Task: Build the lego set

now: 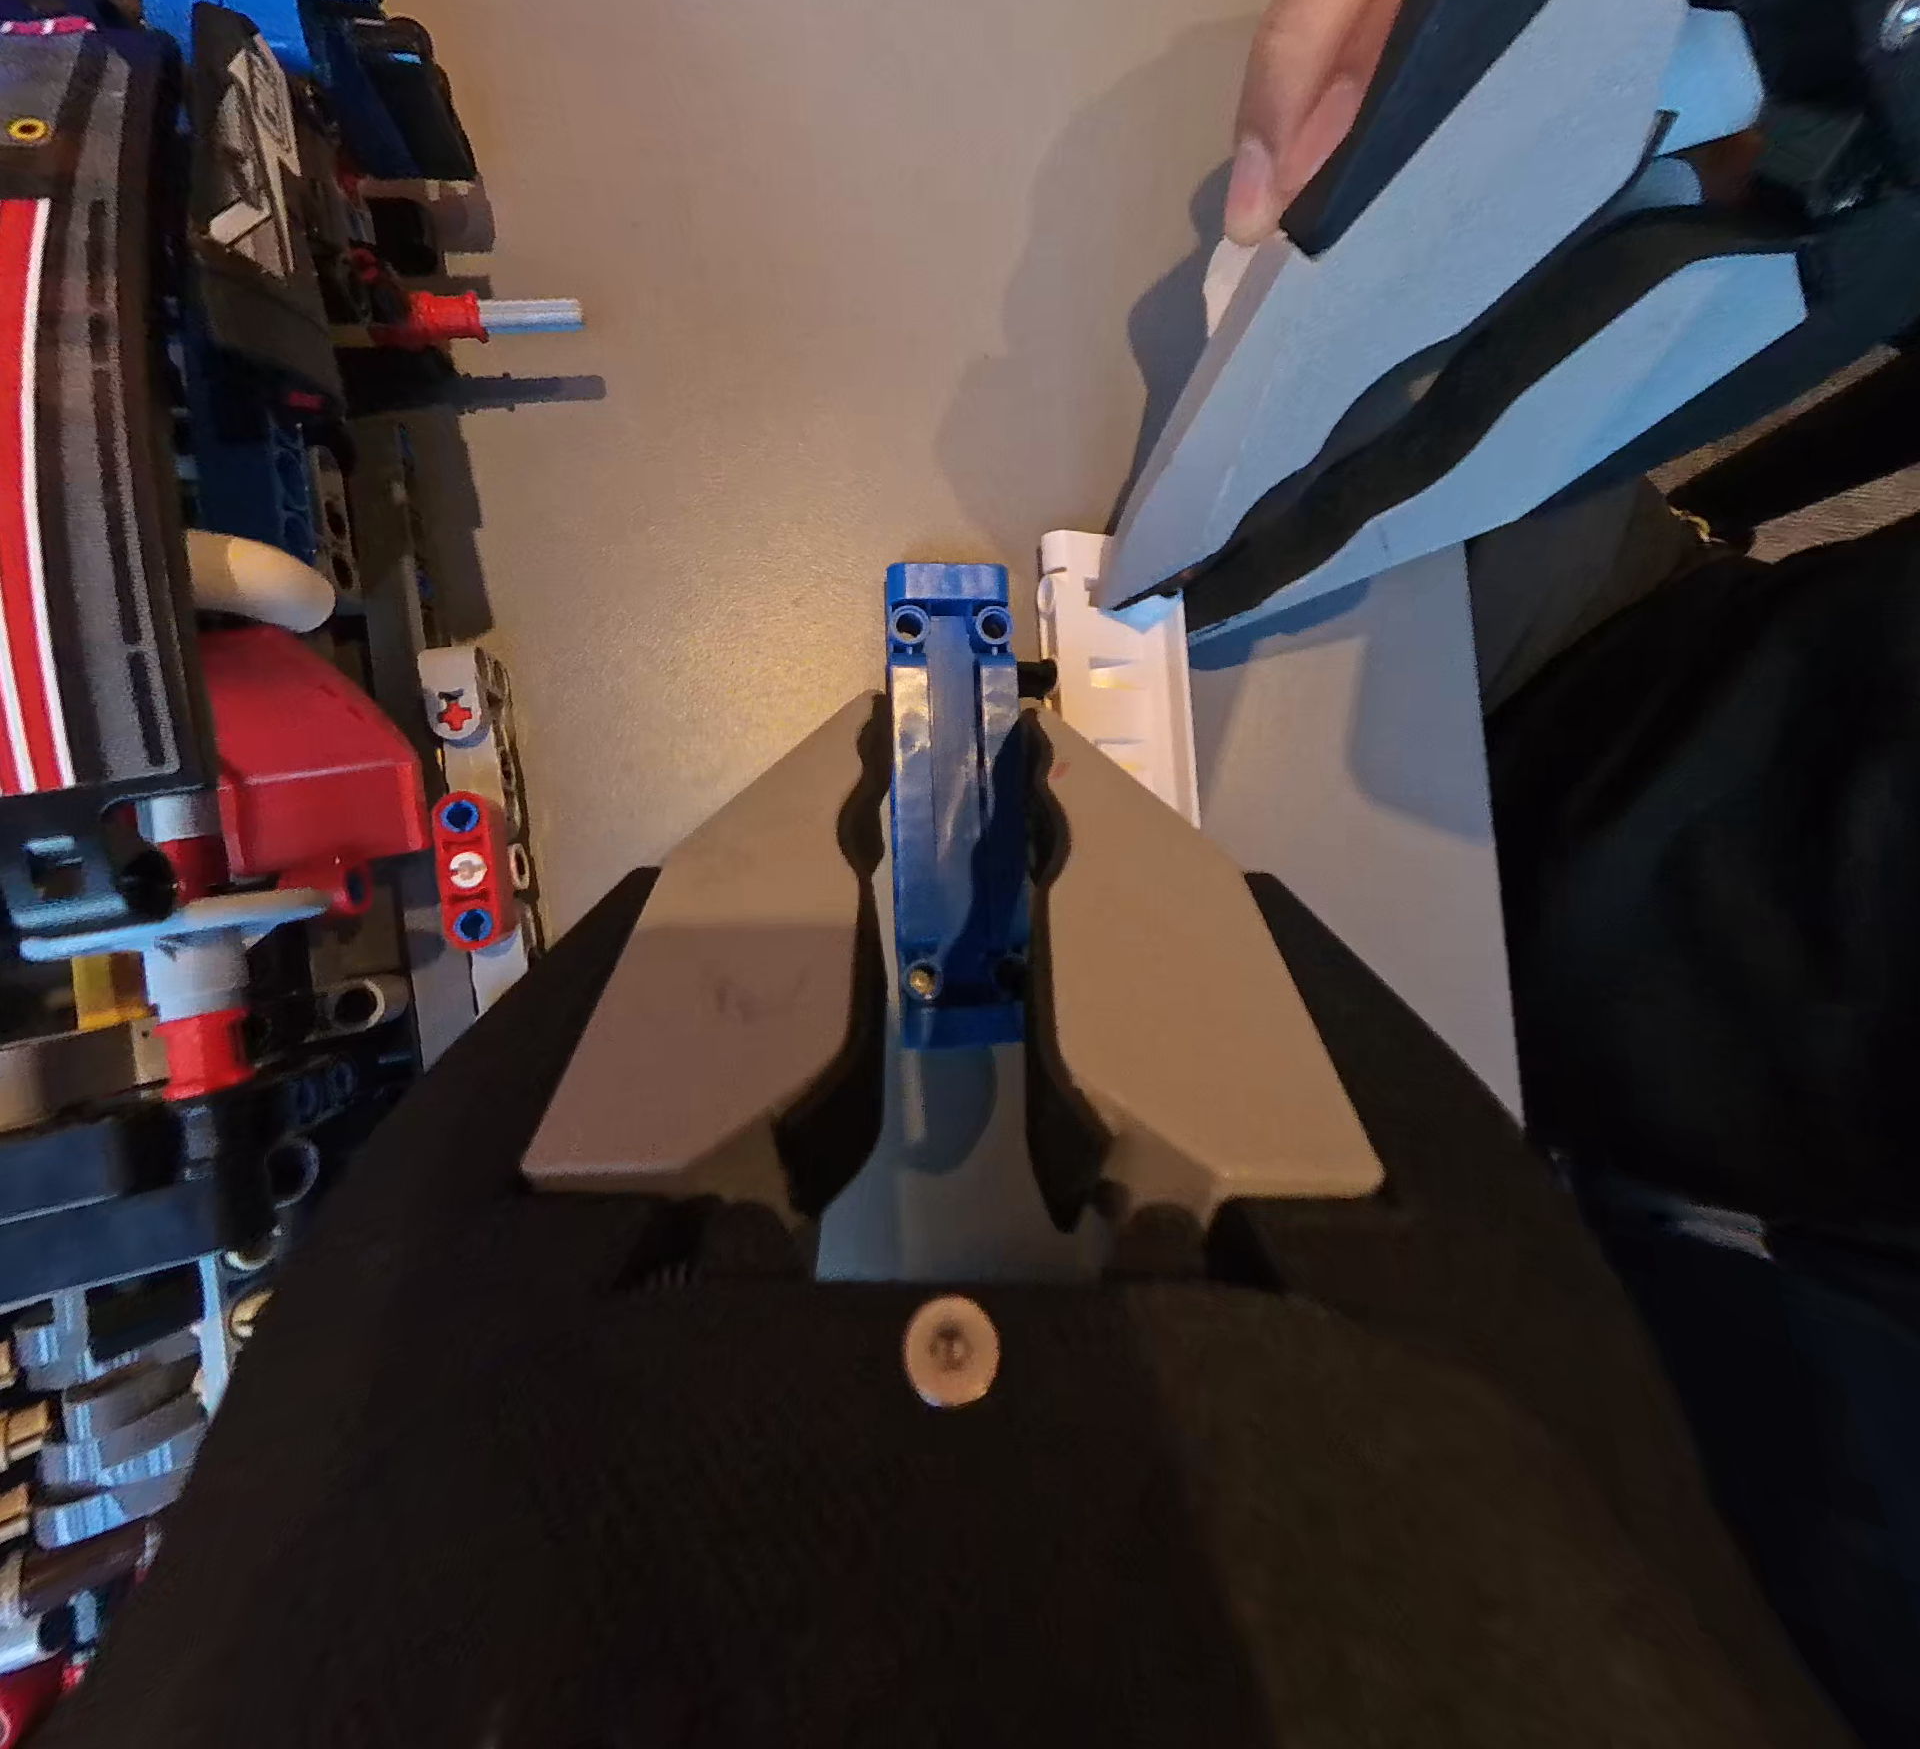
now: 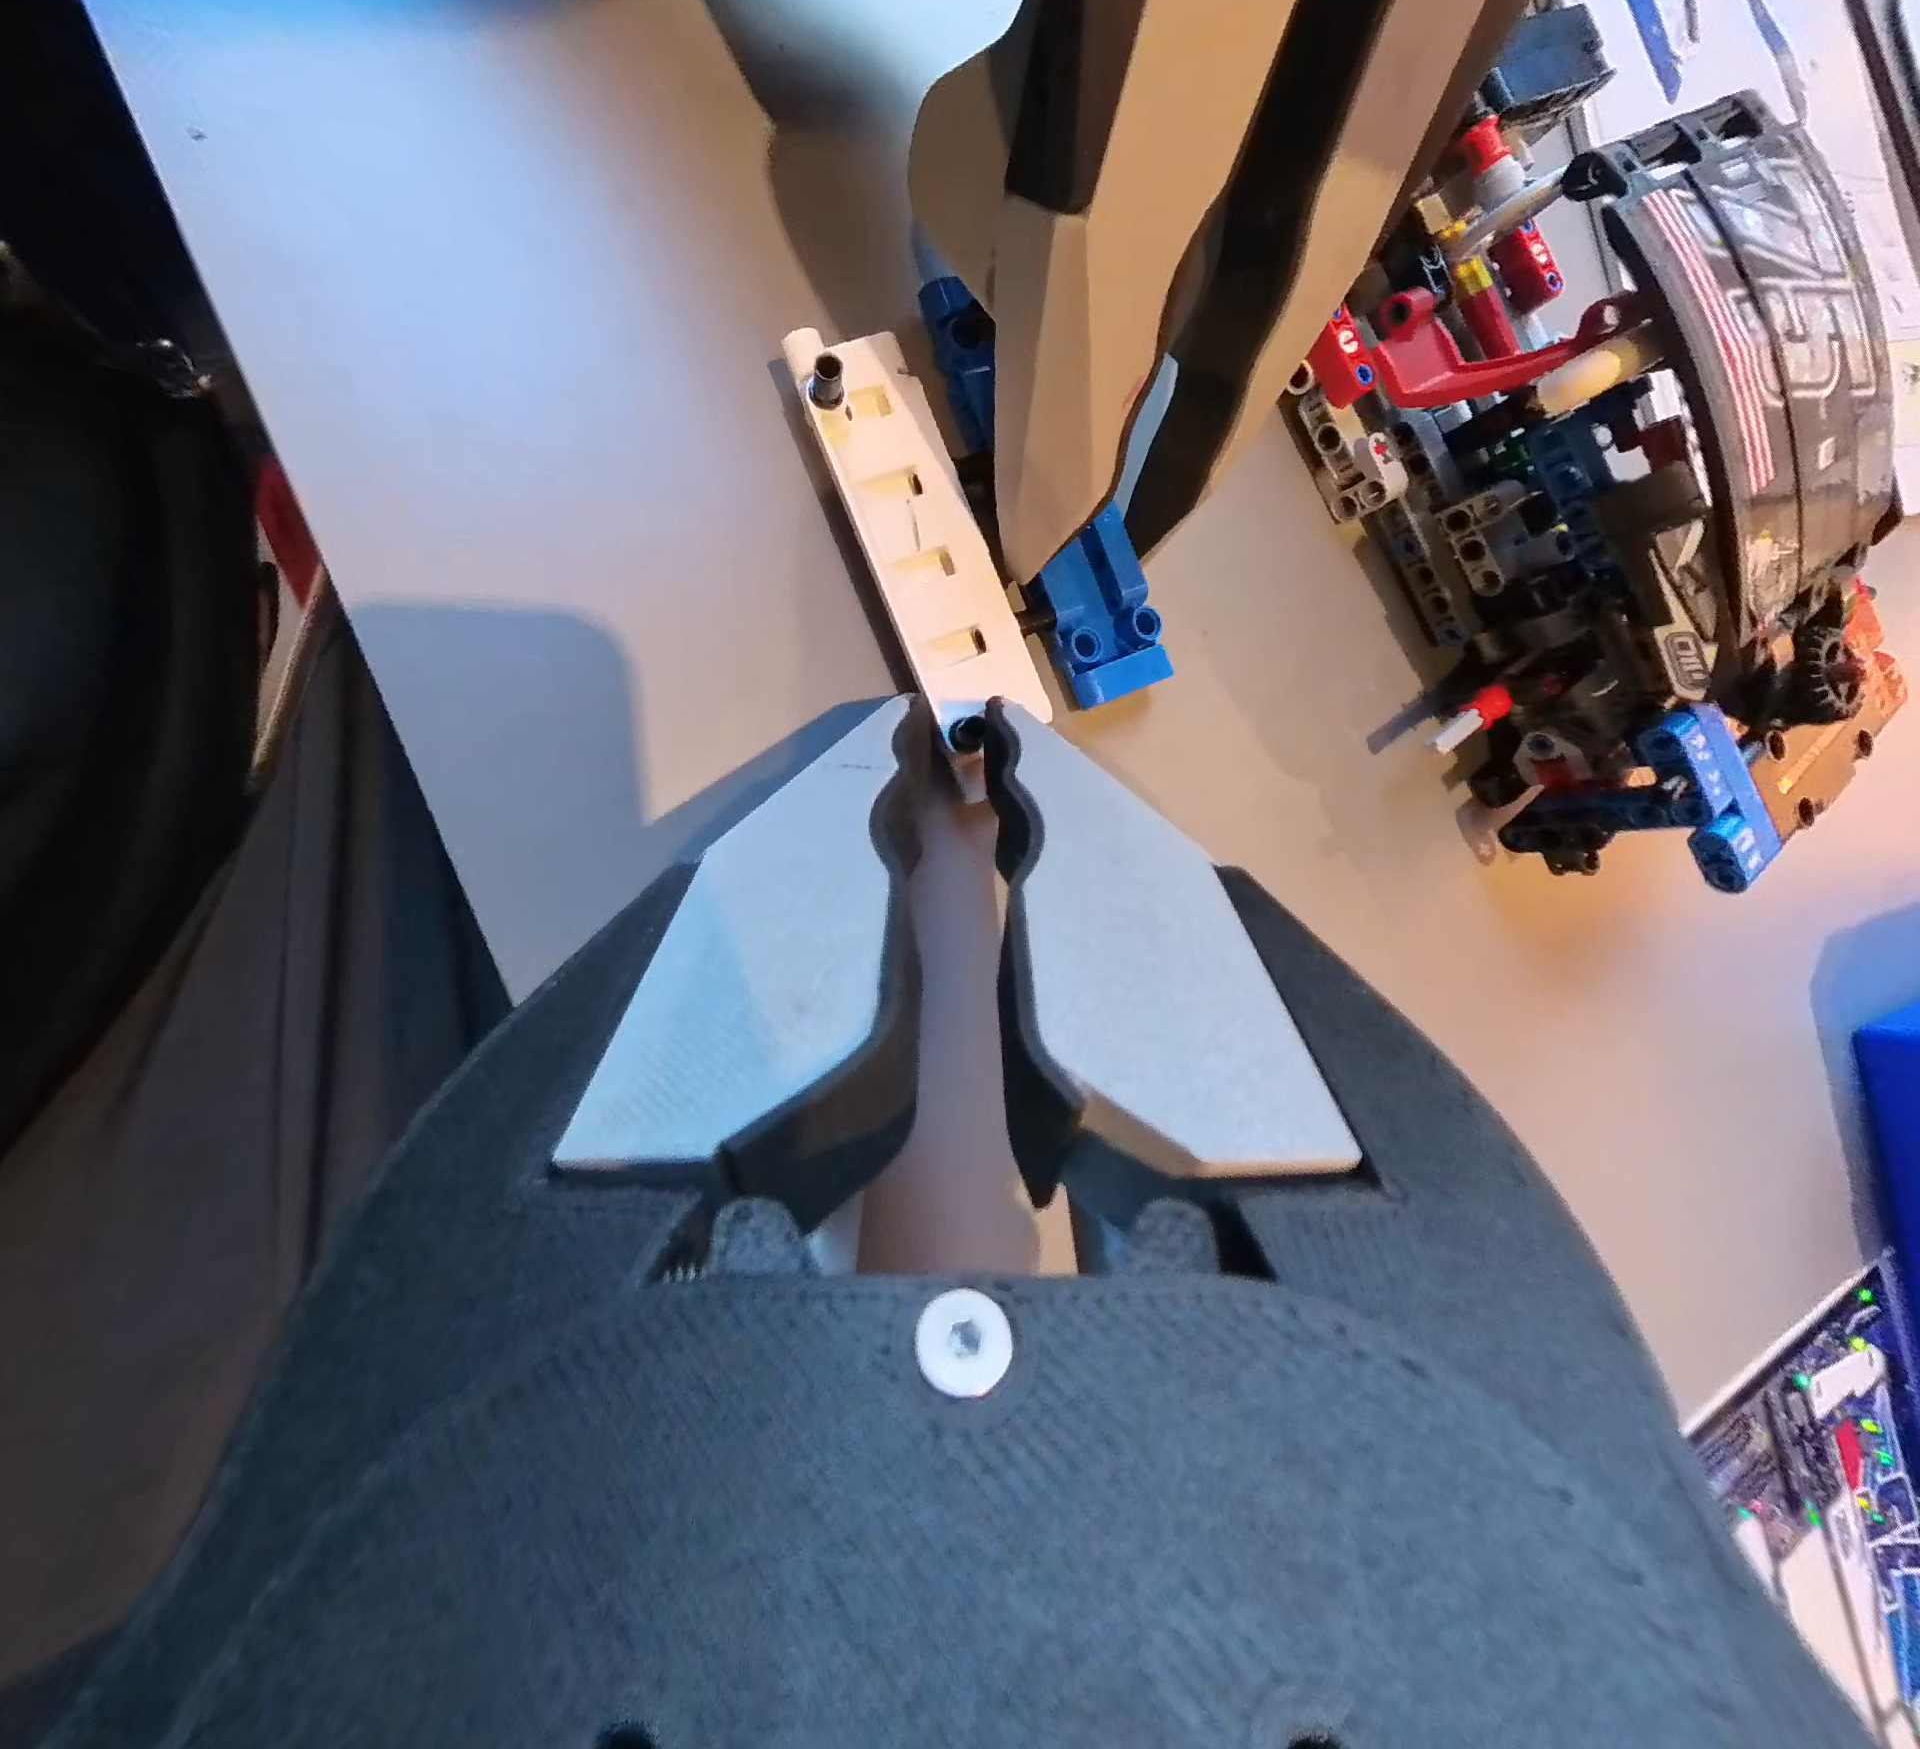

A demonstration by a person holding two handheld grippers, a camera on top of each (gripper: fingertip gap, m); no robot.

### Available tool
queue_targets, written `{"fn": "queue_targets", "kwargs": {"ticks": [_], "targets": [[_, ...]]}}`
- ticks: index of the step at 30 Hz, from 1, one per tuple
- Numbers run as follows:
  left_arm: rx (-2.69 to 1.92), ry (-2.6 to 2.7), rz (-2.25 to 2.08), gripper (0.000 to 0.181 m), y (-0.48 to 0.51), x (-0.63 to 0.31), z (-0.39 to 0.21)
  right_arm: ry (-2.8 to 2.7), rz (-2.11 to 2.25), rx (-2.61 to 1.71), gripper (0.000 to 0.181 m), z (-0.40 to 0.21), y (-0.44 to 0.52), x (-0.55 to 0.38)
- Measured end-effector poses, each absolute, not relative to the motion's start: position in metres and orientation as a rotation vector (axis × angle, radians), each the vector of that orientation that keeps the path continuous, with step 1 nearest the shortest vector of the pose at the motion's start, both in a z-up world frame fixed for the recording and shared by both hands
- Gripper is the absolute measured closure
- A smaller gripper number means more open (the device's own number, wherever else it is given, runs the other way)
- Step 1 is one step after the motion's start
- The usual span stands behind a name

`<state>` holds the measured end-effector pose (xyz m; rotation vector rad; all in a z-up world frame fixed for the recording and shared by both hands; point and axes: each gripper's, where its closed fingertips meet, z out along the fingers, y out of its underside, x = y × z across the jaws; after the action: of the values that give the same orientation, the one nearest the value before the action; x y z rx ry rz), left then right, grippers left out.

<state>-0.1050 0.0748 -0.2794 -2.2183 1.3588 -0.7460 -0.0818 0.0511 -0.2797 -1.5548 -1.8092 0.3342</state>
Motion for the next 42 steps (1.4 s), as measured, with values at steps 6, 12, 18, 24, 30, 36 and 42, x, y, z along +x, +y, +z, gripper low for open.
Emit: {"fn": "queue_targets", "kwargs": {"ticks": [6, 12, 18, 24, 30, 36, 42], "targets": [[-2.215, 1.343, -0.796, 0.160, 0.075, -0.105, -0.279, -1.795, 0.342, -1.543, 0.174, -0.280, 0.052, -0.082], [-2.210, 1.335, -0.819, 0.160, 0.076, -0.105, -0.279, -1.811, 0.367, -1.514, 0.174, -0.280, 0.053, -0.082], [-2.217, 1.292, -0.894, 0.160, 0.078, -0.105, -0.278, -1.824, 0.394, -1.503, 0.174, -0.280, 0.055, -0.082], [-2.200, 1.280, -0.867, 0.159, 0.081, -0.105, -0.278, -1.806, 0.421, -1.473, 0.174, -0.280, 0.058, -0.081], [-2.193, 1.255, -0.883, 0.159, 0.082, -0.105, -0.278, -1.813, 0.441, -1.442, 0.174, -0.280, 0.060, -0.081], [-2.186, 1.252, -0.852, 0.159, 0.083, -0.106, -0.278, -1.819, 0.445, -1.433, 0.173, -0.280, 0.061, -0.081], [-2.203, 1.204, -0.884, 0.159, 0.085, -0.107, -0.277, -1.796, 0.414, -1.422, 0.173, -0.280, 0.064, -0.082]]}}
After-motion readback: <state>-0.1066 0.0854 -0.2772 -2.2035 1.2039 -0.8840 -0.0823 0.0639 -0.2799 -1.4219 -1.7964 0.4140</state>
